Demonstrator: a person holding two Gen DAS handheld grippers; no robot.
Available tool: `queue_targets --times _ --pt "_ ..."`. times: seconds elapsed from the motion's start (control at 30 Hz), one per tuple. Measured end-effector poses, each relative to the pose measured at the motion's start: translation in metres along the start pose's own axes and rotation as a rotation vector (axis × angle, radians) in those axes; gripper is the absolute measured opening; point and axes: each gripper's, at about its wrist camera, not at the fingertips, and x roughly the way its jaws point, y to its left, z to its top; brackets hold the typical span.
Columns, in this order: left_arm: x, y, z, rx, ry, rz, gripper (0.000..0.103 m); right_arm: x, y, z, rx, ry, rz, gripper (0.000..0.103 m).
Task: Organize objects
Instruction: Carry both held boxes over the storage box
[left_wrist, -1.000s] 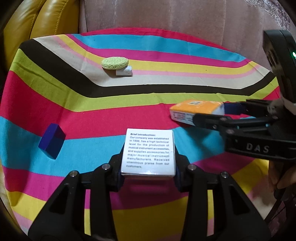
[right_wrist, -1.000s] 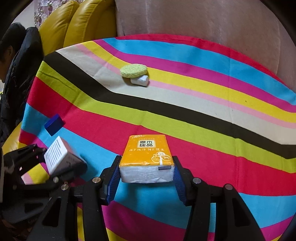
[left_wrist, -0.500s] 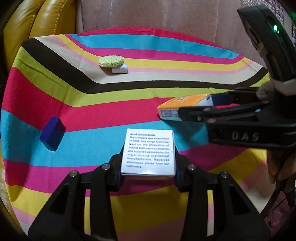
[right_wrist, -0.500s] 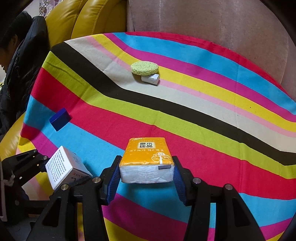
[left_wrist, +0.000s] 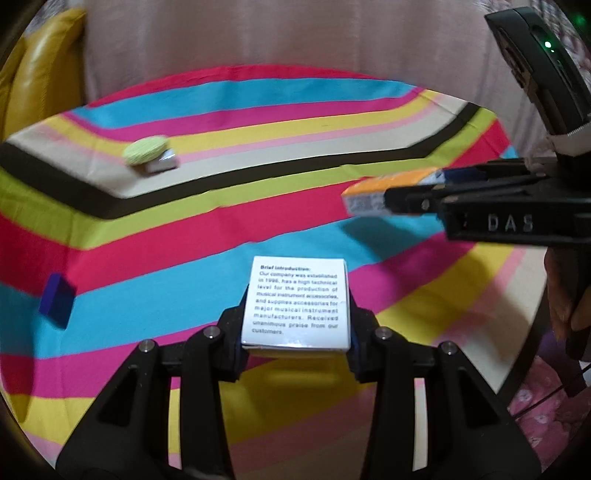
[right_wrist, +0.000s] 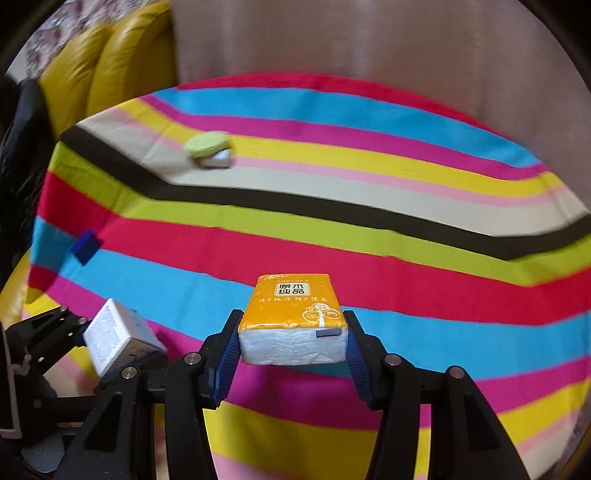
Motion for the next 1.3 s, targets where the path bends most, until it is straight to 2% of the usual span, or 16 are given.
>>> queue_targets --times 0.17,0.33,0.63,0.87,1.0,1.2,1.3 --pt "-0.003 -0.035 0.02 0.091 -0.036 -0.043 0.045 -0.039 -0.049 -0.01 0.085 -0.06 -0.134 0.053" --pt "-0.012 -0.076 0.041 0.18 -0.09 -0.111 0.045 -0.079 -0.097 -0.03 0.183 -0.084 -0.239 0.053" --pt "-0.027 -0.154 0.058 0.348 -0.131 -0.17 0.046 -0.132 -0.149 -0.079 0.303 -0.131 -0.305 0.053" --pt "-0.036 -0.221 0.065 0.434 -0.113 -0.274 0.046 -0.178 -0.181 -0.128 0.357 -0.159 -0.366 0.053" --pt "-0.041 -0.27 0.066 0.52 -0.101 -0.346 0.046 -0.202 -0.202 -0.16 0.416 -0.152 -0.419 0.053" --pt "-0.051 -0.339 0.058 0.655 -0.077 -0.459 0.045 -0.23 -0.228 -0.204 0.514 -0.138 -0.496 0.053" --pt "-0.053 -0.36 0.05 0.689 -0.053 -0.517 0.046 -0.241 -0.235 -0.222 0.57 -0.14 -0.512 0.053"
